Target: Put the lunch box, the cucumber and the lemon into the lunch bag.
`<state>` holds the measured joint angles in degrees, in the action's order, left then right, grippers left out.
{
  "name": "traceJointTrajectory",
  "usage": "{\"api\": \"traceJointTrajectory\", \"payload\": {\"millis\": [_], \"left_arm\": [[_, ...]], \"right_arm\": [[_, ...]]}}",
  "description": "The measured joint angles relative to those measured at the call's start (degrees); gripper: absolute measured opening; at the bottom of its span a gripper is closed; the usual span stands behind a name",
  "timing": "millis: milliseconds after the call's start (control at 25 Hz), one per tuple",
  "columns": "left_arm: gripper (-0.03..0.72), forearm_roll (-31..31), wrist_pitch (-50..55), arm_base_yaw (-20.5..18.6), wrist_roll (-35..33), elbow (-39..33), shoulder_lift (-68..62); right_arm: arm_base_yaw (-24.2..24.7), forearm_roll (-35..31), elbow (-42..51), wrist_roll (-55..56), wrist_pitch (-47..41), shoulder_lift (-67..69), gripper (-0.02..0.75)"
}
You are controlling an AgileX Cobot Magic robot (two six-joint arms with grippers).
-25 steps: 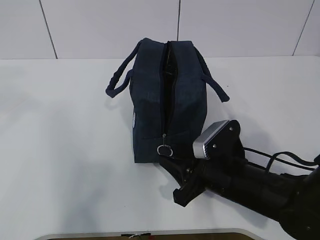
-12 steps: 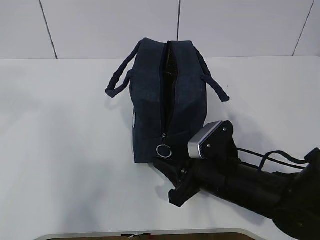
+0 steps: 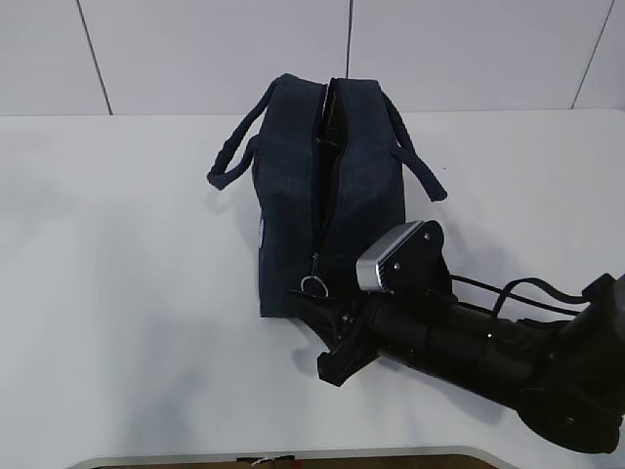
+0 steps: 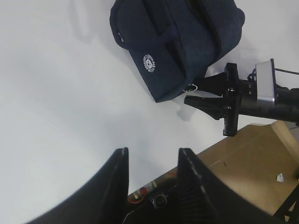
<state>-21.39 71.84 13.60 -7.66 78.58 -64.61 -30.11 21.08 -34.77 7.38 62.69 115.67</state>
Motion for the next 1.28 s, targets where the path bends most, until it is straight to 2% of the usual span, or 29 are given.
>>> {"api": "traceJointTrajectory", "payload": {"millis": [720, 1280], "left_arm": [[0.251, 0.0, 0.0, 0.0, 0.0, 0.0, 0.0], [0.251, 0.0, 0.0, 0.0, 0.1, 0.0, 0.0]], "right_arm": [[0.0, 2.7, 0.0, 2.6, -0.9, 1.2, 0.318], [0.0, 0.9, 0.0, 2.6, 1.1, 1.3, 0.318]]}}
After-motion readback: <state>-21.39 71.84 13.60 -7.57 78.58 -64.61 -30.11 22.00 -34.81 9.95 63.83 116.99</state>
